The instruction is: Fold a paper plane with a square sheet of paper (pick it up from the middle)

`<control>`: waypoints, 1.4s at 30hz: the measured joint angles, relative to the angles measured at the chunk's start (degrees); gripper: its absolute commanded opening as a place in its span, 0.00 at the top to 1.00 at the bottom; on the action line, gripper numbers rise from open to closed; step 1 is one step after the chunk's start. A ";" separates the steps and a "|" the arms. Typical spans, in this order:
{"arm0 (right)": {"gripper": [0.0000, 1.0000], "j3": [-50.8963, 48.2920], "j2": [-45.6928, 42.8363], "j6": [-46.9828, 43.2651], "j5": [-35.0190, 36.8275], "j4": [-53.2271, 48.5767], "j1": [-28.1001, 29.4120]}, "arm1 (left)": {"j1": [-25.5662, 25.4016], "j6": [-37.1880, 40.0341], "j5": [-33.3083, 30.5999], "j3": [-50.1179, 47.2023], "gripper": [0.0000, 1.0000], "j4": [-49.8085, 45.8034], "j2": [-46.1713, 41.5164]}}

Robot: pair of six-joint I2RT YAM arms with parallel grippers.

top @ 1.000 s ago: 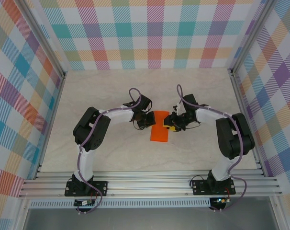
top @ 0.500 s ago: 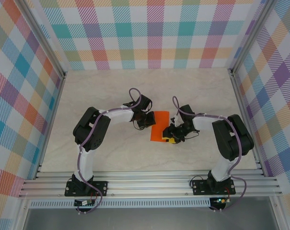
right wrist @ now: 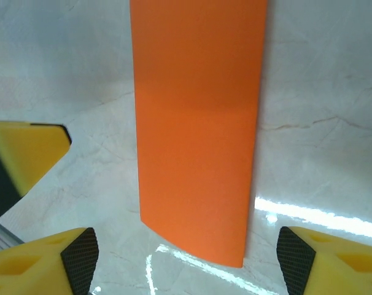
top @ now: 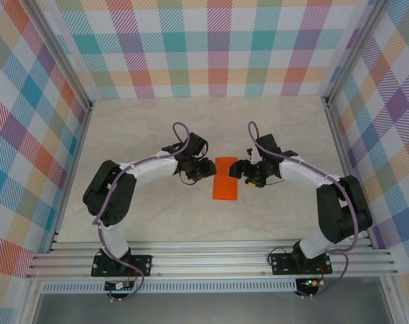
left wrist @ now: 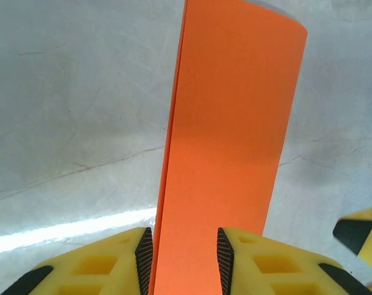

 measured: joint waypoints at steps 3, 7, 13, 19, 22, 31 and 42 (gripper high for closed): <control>0.27 0.92 2.64 0.87 -0.07 0.61 0.00 | 0.37 -0.68 0.50 -2.21 0.63 0.90 -0.11; 0.27 2.64 7.04 1.66 -0.42 0.96 0.00 | 0.92 -1.66 2.16 -4.52 0.60 2.12 -0.09; 0.26 6.27 11.96 2.71 -1.36 1.90 -0.02 | 1.33 -2.73 5.44 -4.74 0.60 5.77 0.70; 0.30 7.72 14.03 2.99 -2.56 2.78 -0.13 | 1.33 -3.63 7.34 -4.72 0.61 6.47 3.06; 0.32 7.96 14.56 3.39 -3.21 3.17 -0.17 | 1.33 -4.00 7.56 -4.74 0.62 6.45 3.69; 0.32 8.41 15.26 3.43 -4.02 3.17 -0.22 | 1.33 -4.02 8.24 -4.74 0.63 6.47 3.82; 0.32 8.41 15.72 3.43 -3.43 3.15 -0.22 | 1.33 -4.02 10.05 -4.72 0.63 6.47 4.13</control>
